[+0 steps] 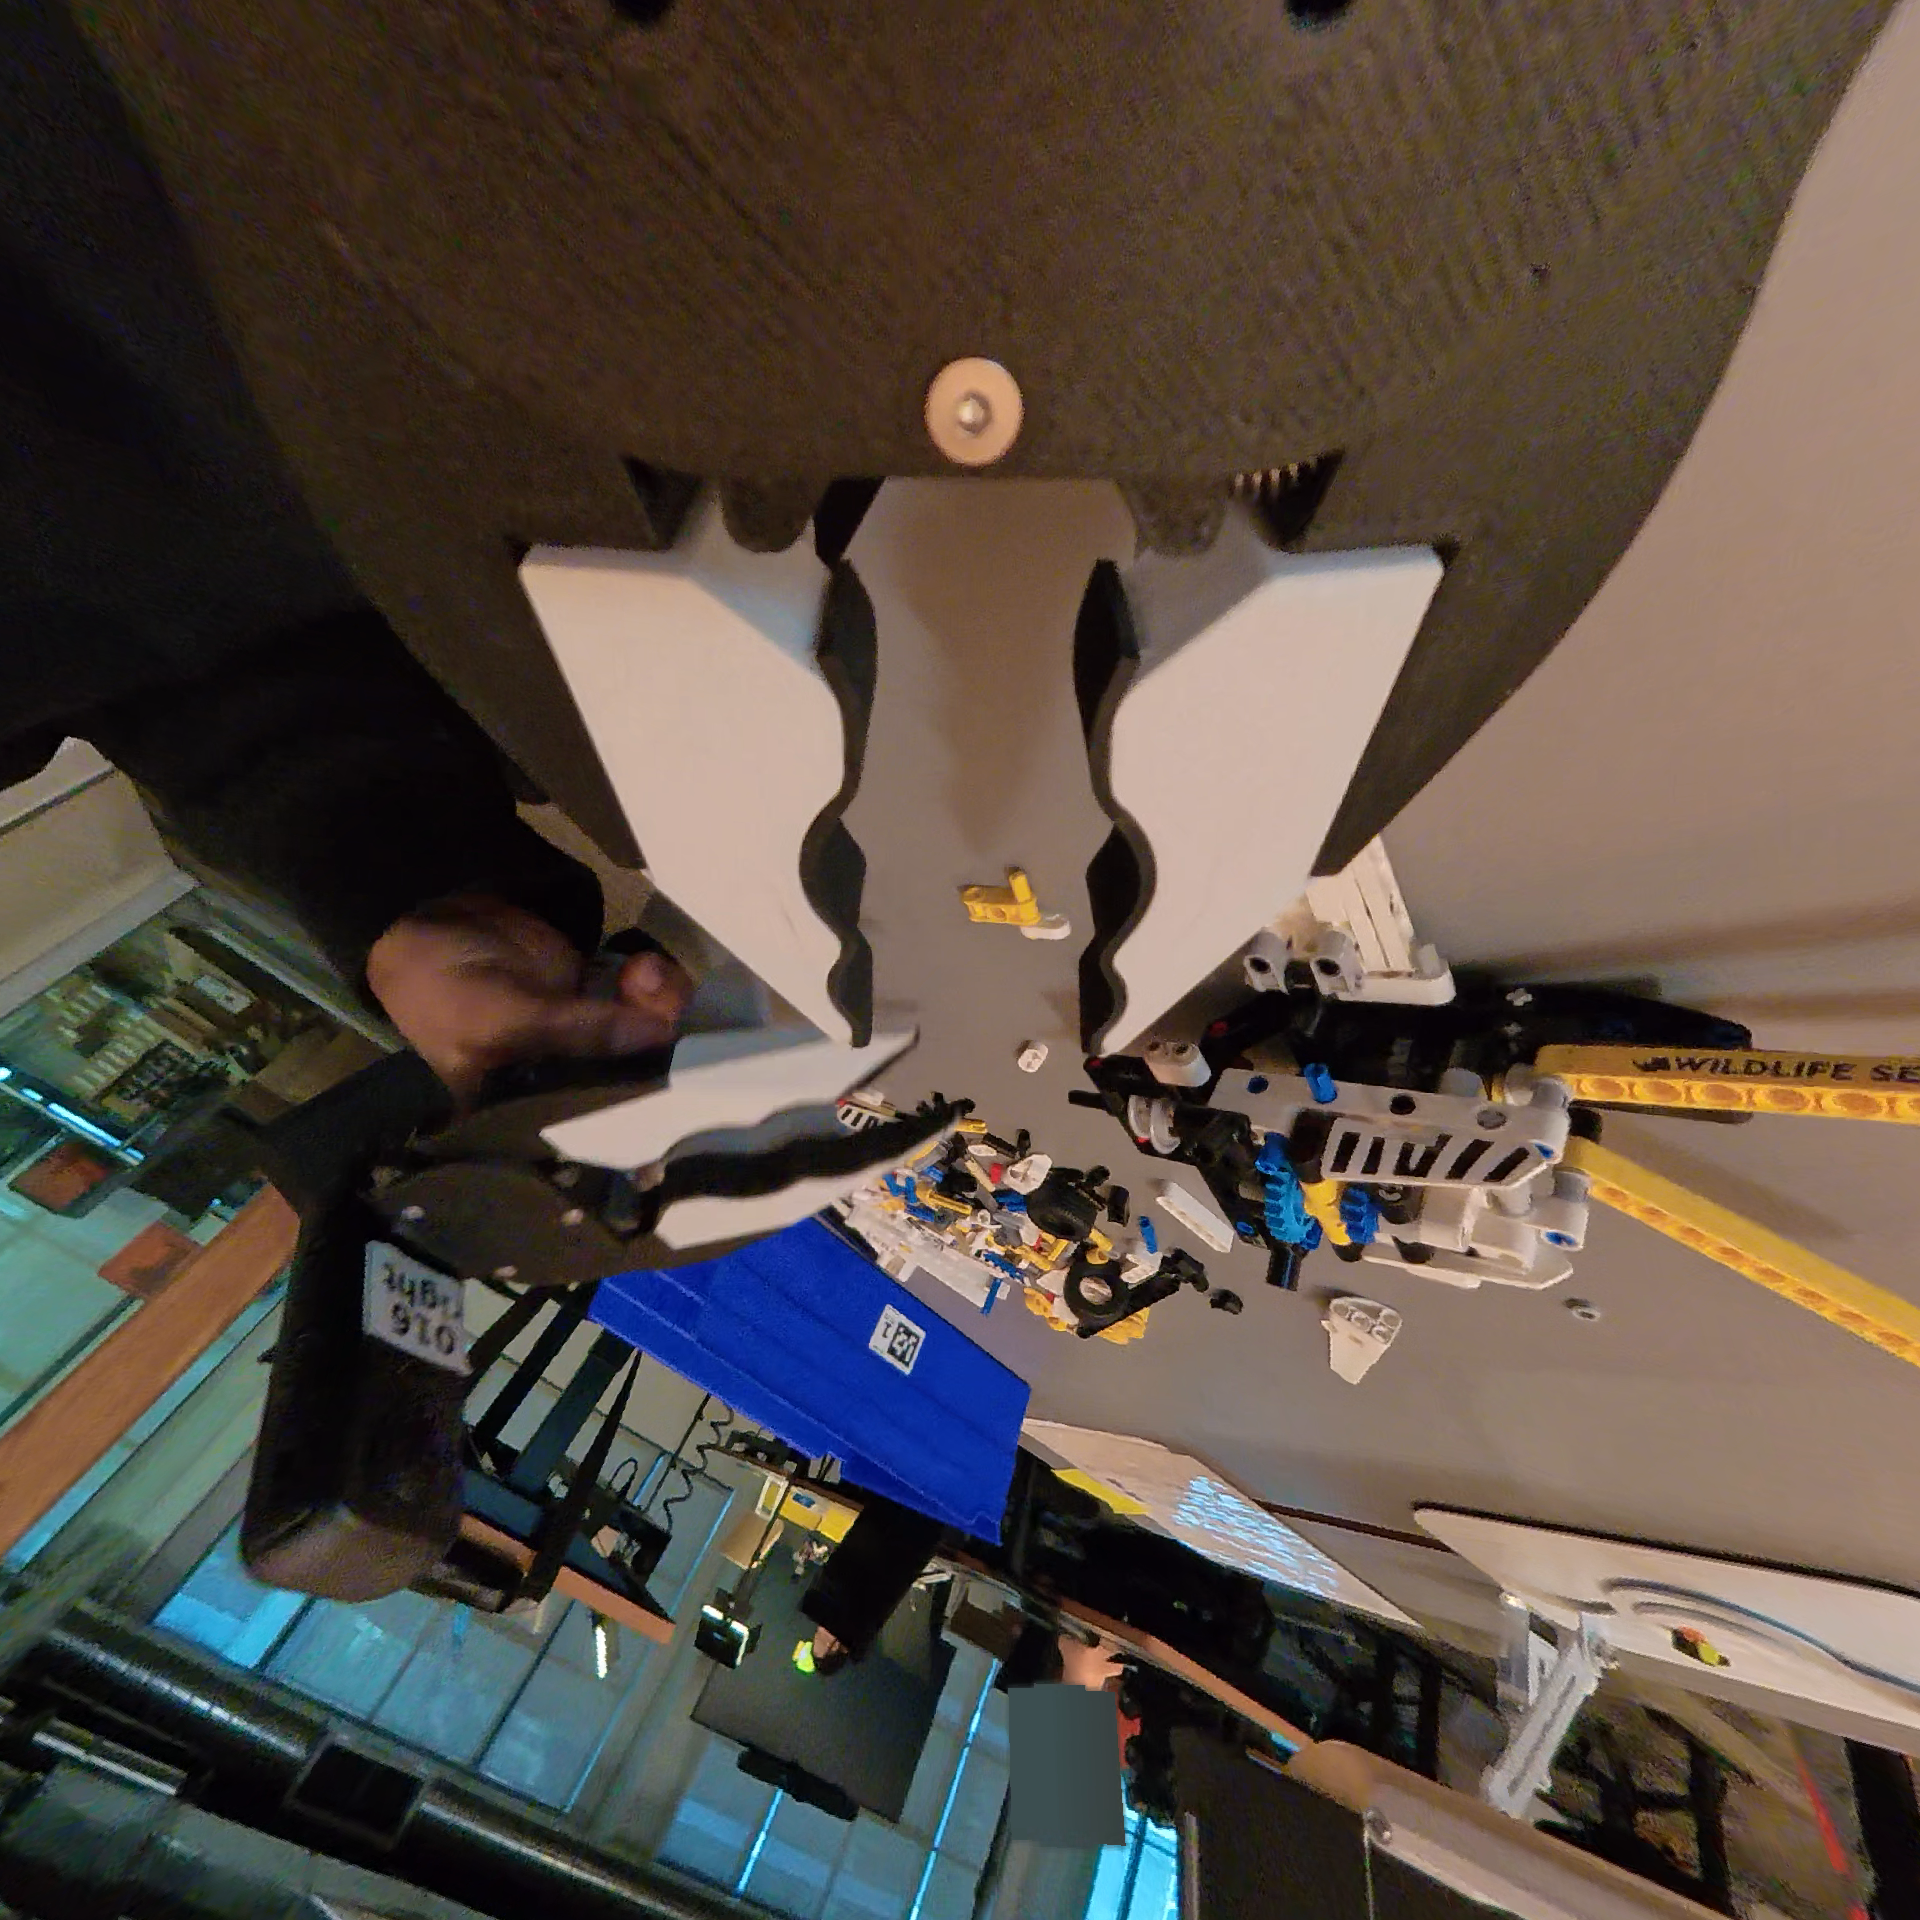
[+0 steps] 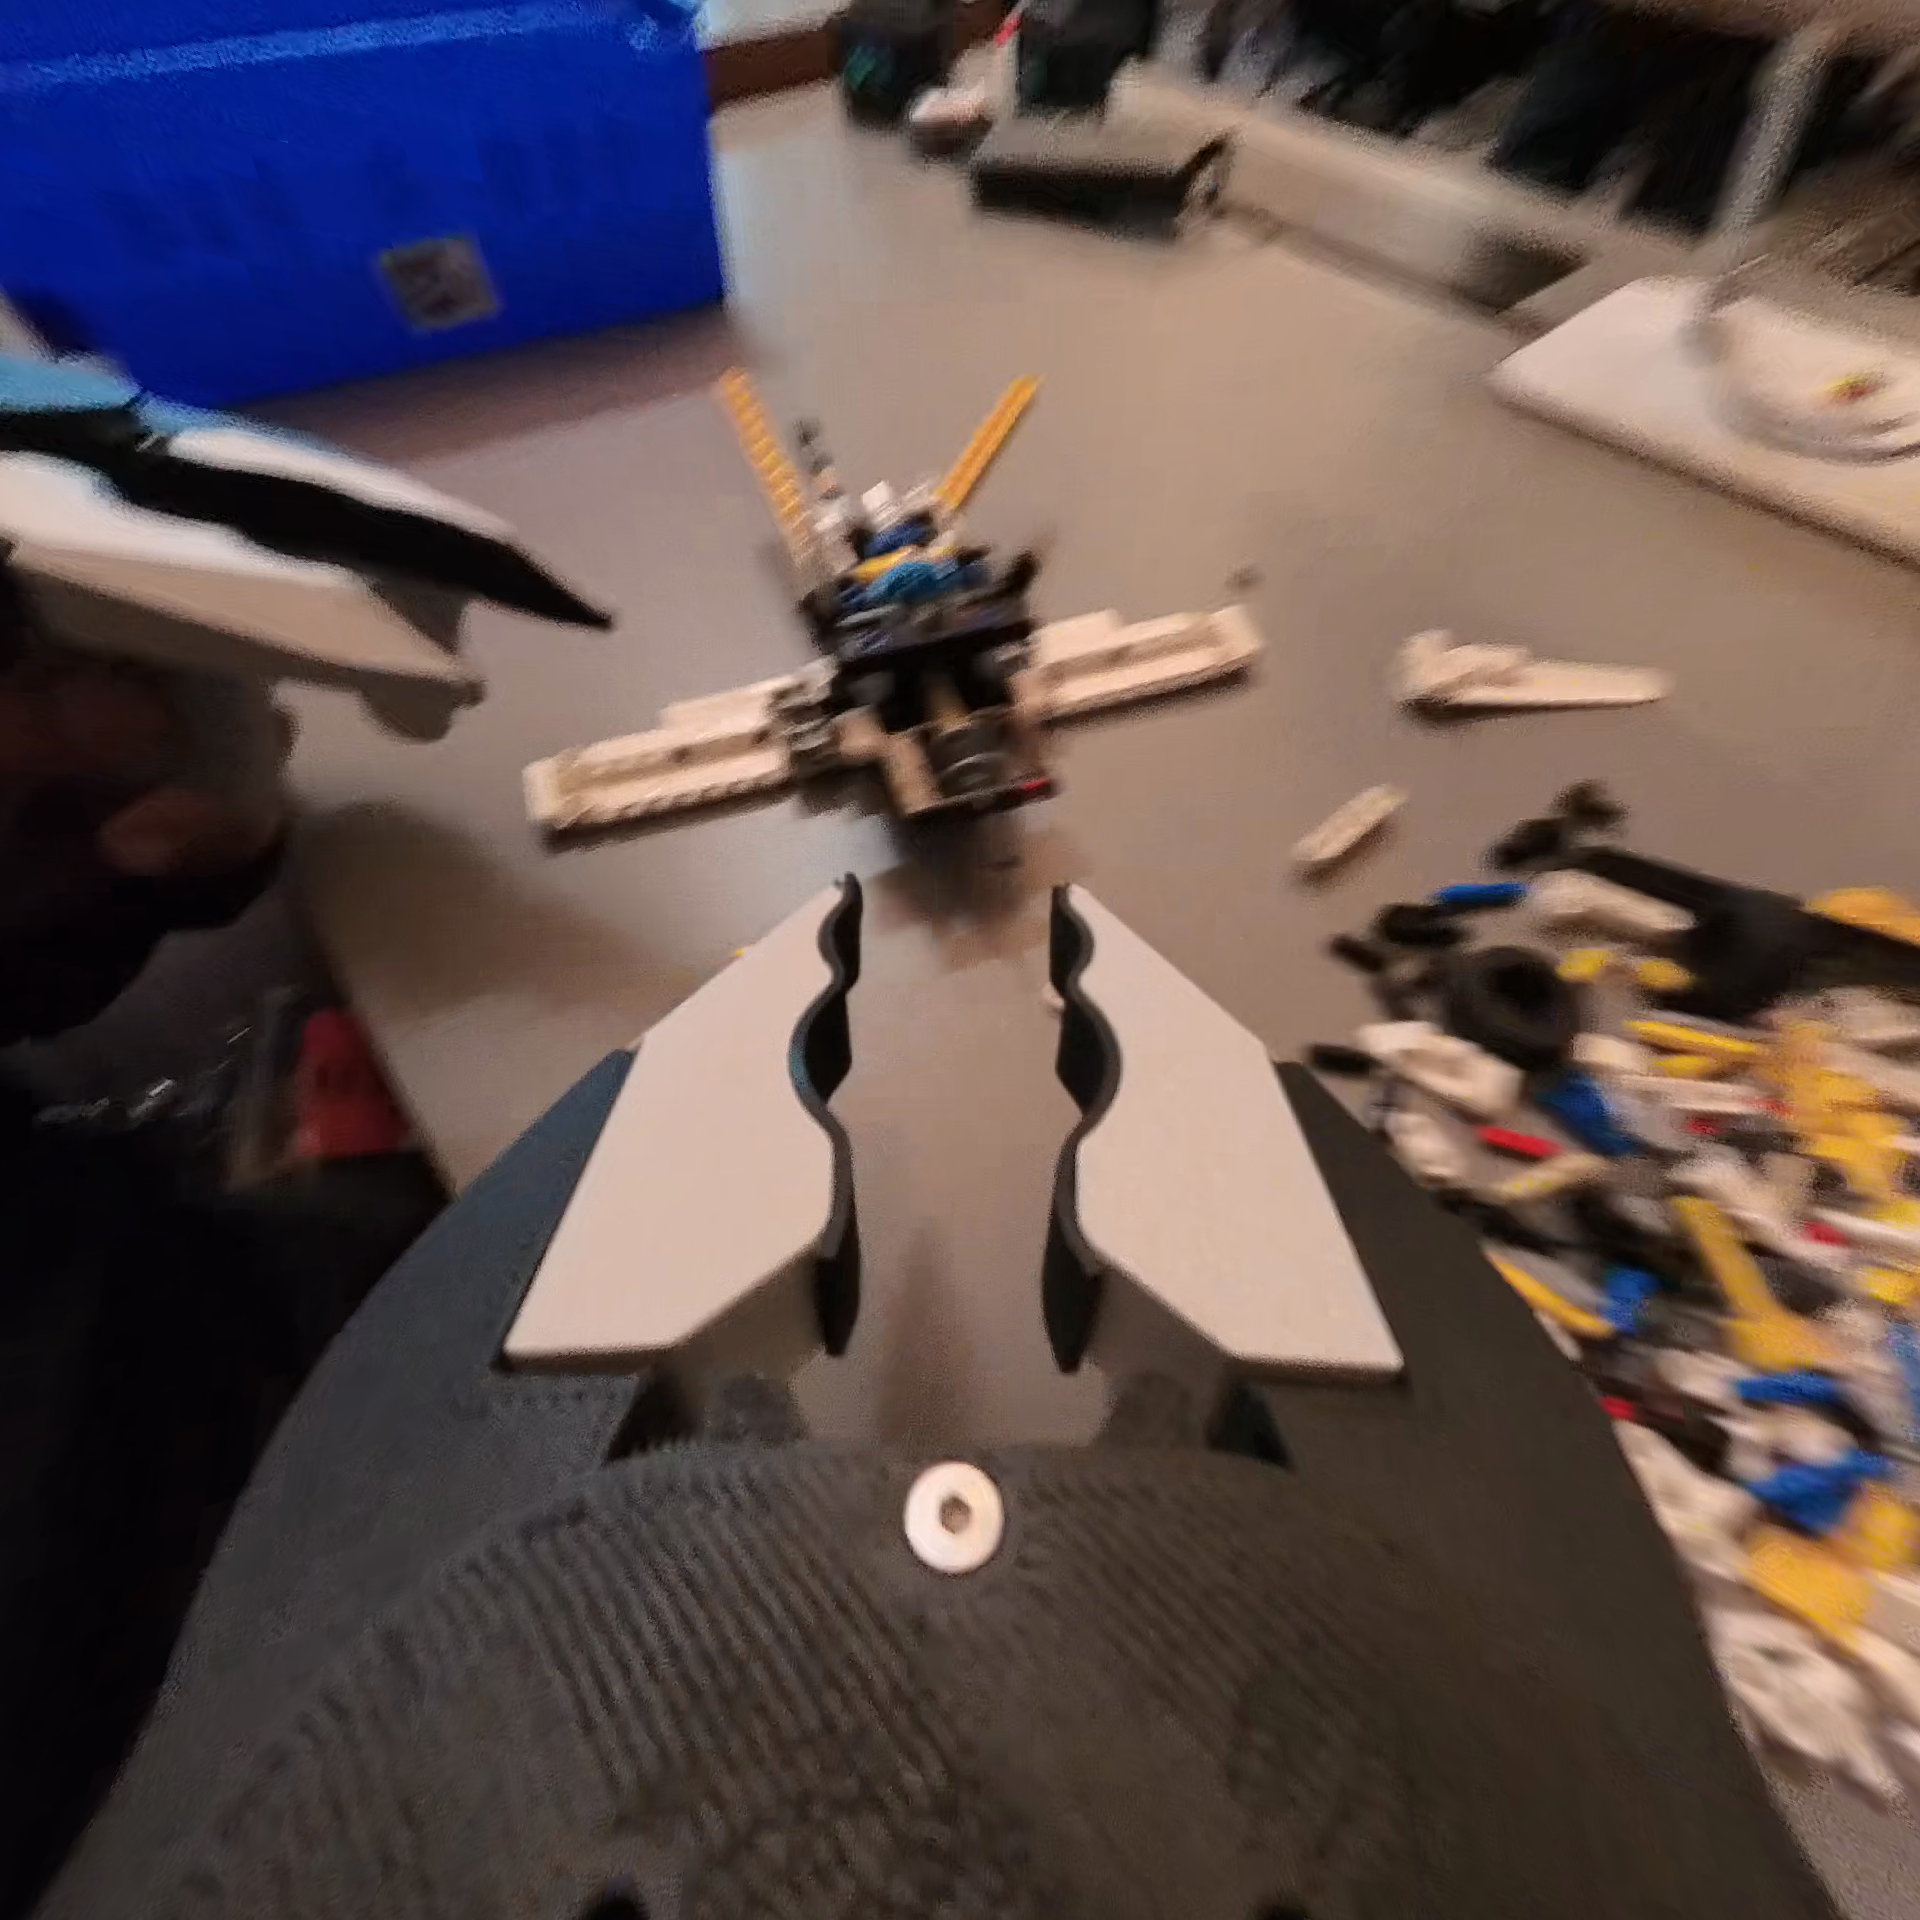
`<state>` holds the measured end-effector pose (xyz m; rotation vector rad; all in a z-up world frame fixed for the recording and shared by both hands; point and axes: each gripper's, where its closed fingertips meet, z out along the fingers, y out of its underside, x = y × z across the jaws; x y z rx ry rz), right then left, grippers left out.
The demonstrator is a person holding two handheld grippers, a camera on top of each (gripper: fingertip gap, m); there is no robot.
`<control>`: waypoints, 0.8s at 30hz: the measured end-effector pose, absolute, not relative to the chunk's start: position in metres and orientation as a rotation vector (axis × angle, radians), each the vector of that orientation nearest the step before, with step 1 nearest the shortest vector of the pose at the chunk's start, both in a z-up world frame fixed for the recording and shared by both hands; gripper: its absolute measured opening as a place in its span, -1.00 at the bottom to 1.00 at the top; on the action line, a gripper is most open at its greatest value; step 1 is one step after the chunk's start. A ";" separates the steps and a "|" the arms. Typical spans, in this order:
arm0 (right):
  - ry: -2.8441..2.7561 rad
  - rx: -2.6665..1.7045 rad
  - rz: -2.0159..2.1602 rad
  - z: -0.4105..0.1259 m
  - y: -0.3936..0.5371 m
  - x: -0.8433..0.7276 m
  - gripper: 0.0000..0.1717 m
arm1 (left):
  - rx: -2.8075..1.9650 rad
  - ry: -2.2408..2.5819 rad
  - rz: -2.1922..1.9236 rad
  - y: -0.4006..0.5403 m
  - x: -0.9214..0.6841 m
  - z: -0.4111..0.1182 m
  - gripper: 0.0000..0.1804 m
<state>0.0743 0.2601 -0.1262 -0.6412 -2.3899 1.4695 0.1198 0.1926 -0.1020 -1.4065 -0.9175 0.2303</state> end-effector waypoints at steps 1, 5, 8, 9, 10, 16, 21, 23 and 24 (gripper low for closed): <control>-2.464 -0.625 1.448 -0.136 0.252 0.084 -0.59 | -1.401 -0.917 0.223 0.193 0.121 -0.102 -0.57; -2.630 -0.615 1.377 -0.160 0.235 0.102 -0.59 | -1.424 -0.906 0.211 0.199 0.123 -0.105 -0.58; -2.662 -0.636 1.365 -0.167 0.231 0.105 -0.58 | -1.440 -0.899 0.218 0.201 0.124 -0.107 -0.58; -2.667 -0.639 1.344 -0.170 0.231 0.105 -0.59 | -1.442 -0.898 0.212 0.202 0.125 -0.107 -0.58; -2.671 -0.639 1.316 -0.173 0.231 0.104 -0.59 | -1.442 -0.898 0.202 0.203 0.125 -0.108 -0.58; -2.671 -0.530 1.205 -0.181 0.225 0.109 -0.93 | -1.450 -0.881 0.162 0.206 0.128 -0.108 -0.58; -2.641 -0.227 1.266 -0.166 0.222 0.127 -0.93 | -1.502 -0.801 0.037 0.212 0.141 -0.108 -0.57; -2.636 -0.088 1.412 -0.152 0.219 0.145 -0.93 | -1.504 -0.767 -0.046 0.216 0.148 -0.107 -0.58; -2.636 -0.052 1.493 -0.144 0.219 0.153 -0.93 | -1.499 -0.747 -0.082 0.218 0.152 -0.106 -0.60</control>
